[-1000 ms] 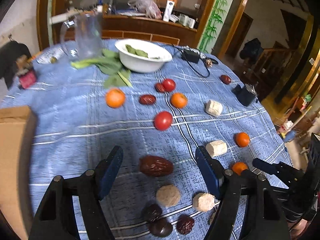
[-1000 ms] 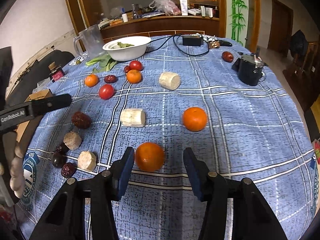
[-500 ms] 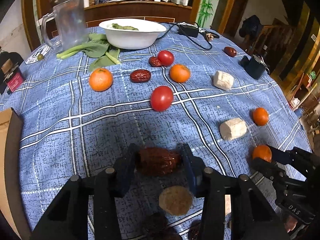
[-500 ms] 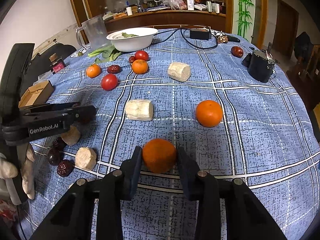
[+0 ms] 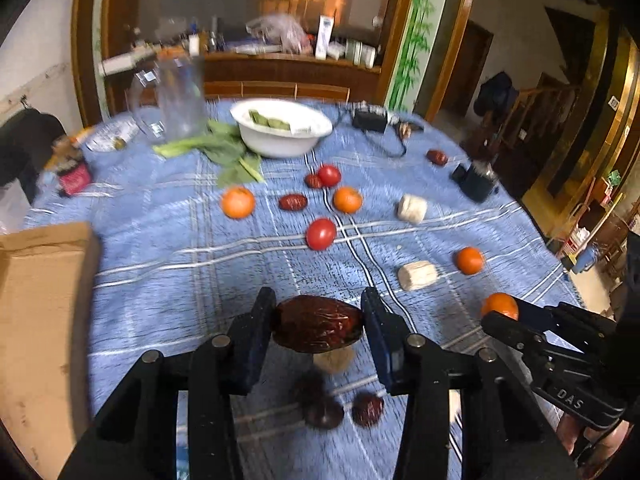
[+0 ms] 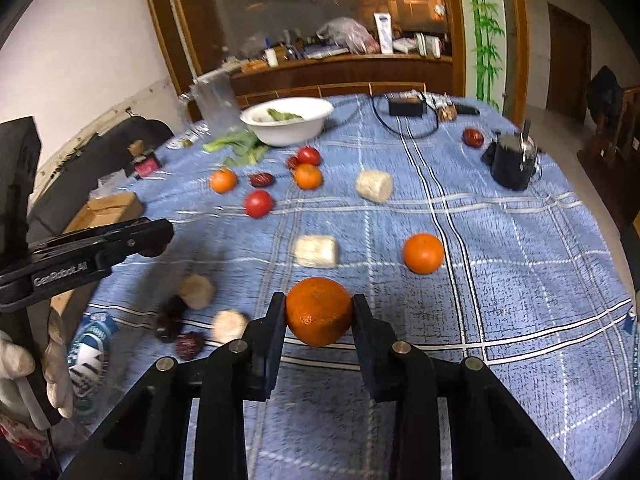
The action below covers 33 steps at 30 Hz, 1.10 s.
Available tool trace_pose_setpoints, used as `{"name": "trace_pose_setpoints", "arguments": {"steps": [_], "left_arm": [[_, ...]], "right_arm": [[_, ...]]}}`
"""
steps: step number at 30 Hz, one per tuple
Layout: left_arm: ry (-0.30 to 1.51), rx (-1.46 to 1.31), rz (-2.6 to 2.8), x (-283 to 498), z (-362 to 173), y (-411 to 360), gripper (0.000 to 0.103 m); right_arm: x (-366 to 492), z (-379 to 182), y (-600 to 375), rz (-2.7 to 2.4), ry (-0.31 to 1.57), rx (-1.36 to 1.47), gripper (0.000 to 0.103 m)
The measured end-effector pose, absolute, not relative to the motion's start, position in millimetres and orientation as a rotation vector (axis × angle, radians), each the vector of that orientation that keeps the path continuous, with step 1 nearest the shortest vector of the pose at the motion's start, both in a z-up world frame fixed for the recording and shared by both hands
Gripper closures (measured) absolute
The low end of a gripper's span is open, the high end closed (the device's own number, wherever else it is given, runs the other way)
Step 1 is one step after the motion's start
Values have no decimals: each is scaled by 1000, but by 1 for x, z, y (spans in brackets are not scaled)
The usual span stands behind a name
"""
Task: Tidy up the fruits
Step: 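Carry the date and orange to the cardboard tray and release both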
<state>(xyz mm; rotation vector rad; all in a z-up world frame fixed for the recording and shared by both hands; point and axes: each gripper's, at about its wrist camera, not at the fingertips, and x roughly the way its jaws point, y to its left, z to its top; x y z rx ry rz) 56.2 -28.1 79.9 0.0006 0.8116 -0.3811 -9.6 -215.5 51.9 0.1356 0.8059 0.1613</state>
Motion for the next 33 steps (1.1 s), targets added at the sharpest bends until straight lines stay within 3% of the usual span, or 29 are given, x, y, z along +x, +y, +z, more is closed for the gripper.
{"name": "trace_pose_setpoints", "arguments": {"steps": [10, 24, 28, 33], "left_arm": [[647, -23, -324, -18, 142, 27, 60], [520, -51, -35, -63, 205, 193, 60], [520, -51, 56, -62, 196, 230, 60], [607, -82, 104, -49, 147, 262, 60]], "right_arm": [[-51, 103, -164, 231, 701, 53, 69], [-63, 204, -14, 566, 586, 9, 68], [-51, 189, 44, 644, 634, -35, 68], [-32, 133, 99, 680, 746, -55, 68]]}}
